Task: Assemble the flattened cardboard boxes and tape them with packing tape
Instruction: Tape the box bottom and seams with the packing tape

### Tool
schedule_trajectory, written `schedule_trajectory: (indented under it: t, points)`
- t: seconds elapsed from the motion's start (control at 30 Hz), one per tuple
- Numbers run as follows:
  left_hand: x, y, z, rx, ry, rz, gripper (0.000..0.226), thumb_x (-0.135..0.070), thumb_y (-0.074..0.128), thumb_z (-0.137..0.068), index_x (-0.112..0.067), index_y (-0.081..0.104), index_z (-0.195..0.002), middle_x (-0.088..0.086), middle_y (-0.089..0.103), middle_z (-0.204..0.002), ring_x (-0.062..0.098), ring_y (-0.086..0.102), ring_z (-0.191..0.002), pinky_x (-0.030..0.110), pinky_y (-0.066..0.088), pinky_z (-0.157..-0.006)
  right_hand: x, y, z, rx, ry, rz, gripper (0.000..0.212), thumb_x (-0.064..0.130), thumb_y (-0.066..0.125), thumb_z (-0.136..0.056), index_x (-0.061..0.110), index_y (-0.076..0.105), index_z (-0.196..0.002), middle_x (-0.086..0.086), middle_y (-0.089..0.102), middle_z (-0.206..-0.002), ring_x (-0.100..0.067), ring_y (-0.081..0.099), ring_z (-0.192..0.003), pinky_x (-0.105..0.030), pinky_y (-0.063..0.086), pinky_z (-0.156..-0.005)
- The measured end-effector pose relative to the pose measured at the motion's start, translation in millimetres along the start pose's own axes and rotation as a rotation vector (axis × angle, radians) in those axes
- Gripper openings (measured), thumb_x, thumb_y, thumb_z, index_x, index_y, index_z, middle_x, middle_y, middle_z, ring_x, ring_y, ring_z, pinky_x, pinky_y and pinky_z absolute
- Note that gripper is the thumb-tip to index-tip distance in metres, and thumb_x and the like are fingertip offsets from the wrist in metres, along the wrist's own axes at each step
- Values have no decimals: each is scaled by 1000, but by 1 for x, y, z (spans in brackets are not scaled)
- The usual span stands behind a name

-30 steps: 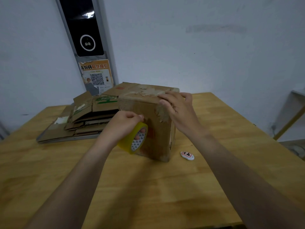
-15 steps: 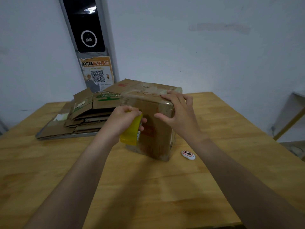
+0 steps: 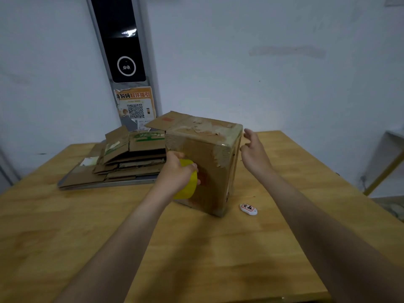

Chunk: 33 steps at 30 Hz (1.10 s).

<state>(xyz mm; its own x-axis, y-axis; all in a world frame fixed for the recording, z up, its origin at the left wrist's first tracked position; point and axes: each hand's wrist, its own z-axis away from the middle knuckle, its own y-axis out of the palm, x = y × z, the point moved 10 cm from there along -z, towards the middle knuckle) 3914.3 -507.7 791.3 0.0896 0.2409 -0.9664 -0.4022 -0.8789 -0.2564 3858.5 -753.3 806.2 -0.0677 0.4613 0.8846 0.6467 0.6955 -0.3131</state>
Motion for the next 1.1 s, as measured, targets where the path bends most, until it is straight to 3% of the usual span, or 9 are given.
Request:
schedule_trajectory:
  t: [0.13, 0.23, 0.33, 0.47, 0.57, 0.7, 0.87, 0.97, 1.1]
  points:
    - [18, 6, -7, -8, -6, -88, 33, -20, 59, -104, -23, 35, -126, 10, 68, -116, 18, 77, -68, 38, 61, -66, -45, 23, -8, 158, 238, 25, 62, 12, 50, -99, 20, 31, -157, -3, 42, -157, -25, 43, -142, -42, 45, -106]
    - [28, 6, -13, -41, 28, -145, 33, -21, 59, -104, -23, 35, -127, 11, 70, -109, 16, 77, -69, 44, 63, -73, -68, 42, -7, 265, 327, 3, 55, 14, 52, -99, 19, 39, -152, 1, 60, -136, -21, 57, -122, -29, 46, -73]
    - [33, -2, -20, -125, 69, -241, 35, -24, 61, -102, -22, 36, -126, 12, 69, -109, 26, 75, -85, 51, 60, -80, -81, 49, -10, 299, 342, 50, 48, 15, 59, -96, 18, 43, -141, 1, 60, -119, -15, 57, -103, -24, 39, -62]
    - [40, 0, -26, -133, 133, -384, 43, -31, 65, -99, -28, 32, -127, 7, 58, -120, 21, 62, -89, 32, 44, -60, -89, 65, -1, 403, 306, 111, 31, 11, 65, -91, 30, 52, -113, 8, 60, -107, 0, 58, -80, -12, 41, -51]
    - [56, 5, -32, -81, 95, -347, 61, -31, 73, -93, -32, 25, -130, 6, 51, -123, 24, 60, -91, 32, 41, -59, -84, 77, 6, 458, 217, 113, 43, 9, 66, -90, 42, 57, -116, 18, 63, -111, 10, 60, -93, -7, 48, -65]
    - [64, 2, -35, -94, 110, -270, 66, -26, 78, -89, -37, 26, -127, 3, 53, -130, 25, 62, -102, 34, 48, -68, -87, 70, 15, 387, 260, 118, 56, 16, 66, -89, 24, 47, -141, 6, 64, -126, -16, 58, -119, -37, 50, -100]
    - [45, -11, -30, -171, 229, -158, 58, -24, 75, -92, -42, 32, -125, -13, 55, -115, 0, 56, -91, 22, 43, -59, -67, 49, 22, 238, 265, 131, 37, 32, 63, -95, 25, 41, -124, 13, 59, -102, 0, 56, -88, -25, 42, -64]
    - [22, -23, -21, -234, 307, -70, 57, -24, 73, -94, -42, 30, -128, -19, 50, -107, -1, 55, -87, 12, 42, -55, -37, 37, 26, 180, 179, 128, 34, 33, 62, -96, 27, 39, -120, 11, 59, -104, -6, 59, -91, -29, 48, -69]
    - [-14, -42, -15, -282, 379, 22, 69, -25, 77, -90, -38, 28, -136, 3, 51, -128, 17, 58, -104, 27, 46, -78, 10, 14, 38, 69, 48, 171, 35, 39, 63, -94, 33, 38, -118, 14, 60, -107, -12, 62, -97, -30, 48, -71]
